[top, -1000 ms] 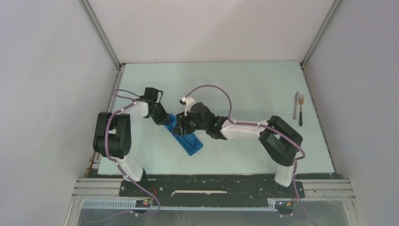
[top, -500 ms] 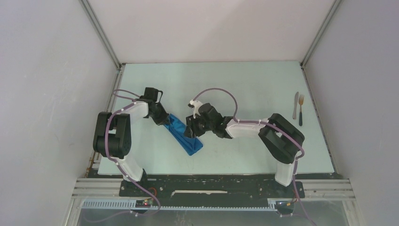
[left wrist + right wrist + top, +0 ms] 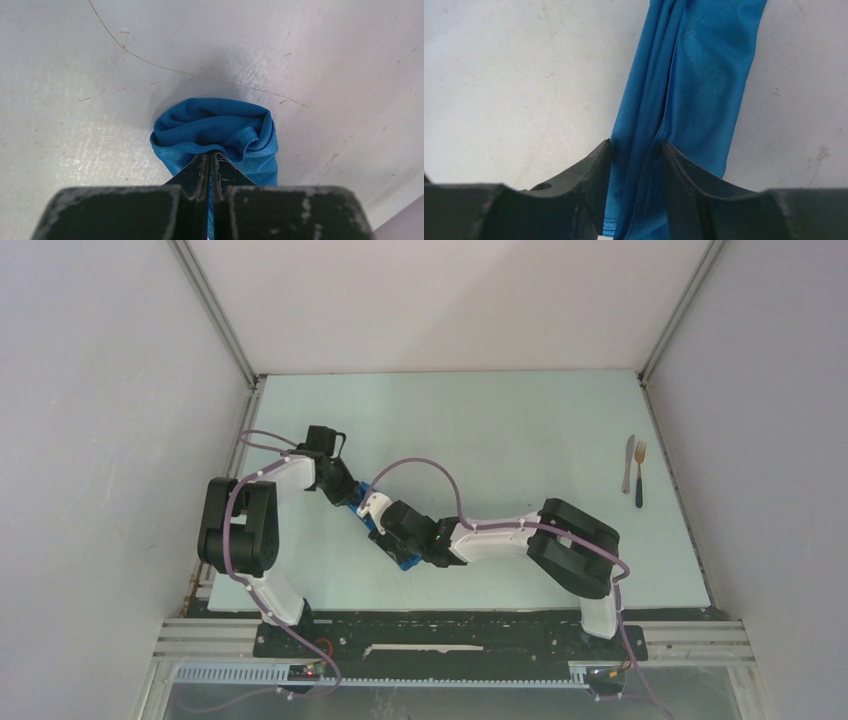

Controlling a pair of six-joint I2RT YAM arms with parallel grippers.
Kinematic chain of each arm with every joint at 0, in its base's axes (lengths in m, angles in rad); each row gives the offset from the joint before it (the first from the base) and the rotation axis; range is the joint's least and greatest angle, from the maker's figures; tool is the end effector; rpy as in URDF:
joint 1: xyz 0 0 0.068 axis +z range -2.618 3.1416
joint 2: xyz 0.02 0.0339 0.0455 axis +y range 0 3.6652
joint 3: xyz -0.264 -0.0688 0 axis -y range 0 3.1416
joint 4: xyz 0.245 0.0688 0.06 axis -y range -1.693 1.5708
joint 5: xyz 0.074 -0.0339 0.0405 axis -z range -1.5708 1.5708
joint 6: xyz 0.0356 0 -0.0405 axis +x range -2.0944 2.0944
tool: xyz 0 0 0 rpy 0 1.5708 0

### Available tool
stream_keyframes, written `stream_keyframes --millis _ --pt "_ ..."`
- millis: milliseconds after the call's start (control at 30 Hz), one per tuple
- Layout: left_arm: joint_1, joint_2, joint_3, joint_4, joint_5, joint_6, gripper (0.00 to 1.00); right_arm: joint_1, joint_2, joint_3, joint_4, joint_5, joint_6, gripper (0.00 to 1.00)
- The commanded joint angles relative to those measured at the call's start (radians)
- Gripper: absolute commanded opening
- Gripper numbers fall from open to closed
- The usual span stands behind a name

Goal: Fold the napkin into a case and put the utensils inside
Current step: Smooth out the top corner of the smaller-rectangle-folded napkin from the folded napkin.

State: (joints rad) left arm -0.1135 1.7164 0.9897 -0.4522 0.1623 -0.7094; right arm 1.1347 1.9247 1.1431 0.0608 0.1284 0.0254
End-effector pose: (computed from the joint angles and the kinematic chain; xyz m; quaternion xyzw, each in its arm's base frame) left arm 0.3202 -0.0423 0.1559 -0.2719 0.9392 -0.1505 0.1461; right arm 0.1772 0.3695 0.1590 -0.4563 0.7868 0.1766 0.3762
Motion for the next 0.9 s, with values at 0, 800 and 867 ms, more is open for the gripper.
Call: stream_keyframes --millis 0,800,867 --pt "0.004 -0.007 -0.022 -0.006 -0.013 -0.001 0.03 0.023 0.018 0.052 -0.038 0.113 -0.082 0.47" --pt "0.004 -0.009 -0.017 -0.008 -0.014 0.003 0.03 -0.020 -0.062 0.040 -0.041 0.011 -0.024 0.46" --pt "0.004 -0.008 -0.017 -0.008 -0.015 0.004 0.04 -0.017 -0.053 0.041 -0.032 0.020 -0.023 0.45"
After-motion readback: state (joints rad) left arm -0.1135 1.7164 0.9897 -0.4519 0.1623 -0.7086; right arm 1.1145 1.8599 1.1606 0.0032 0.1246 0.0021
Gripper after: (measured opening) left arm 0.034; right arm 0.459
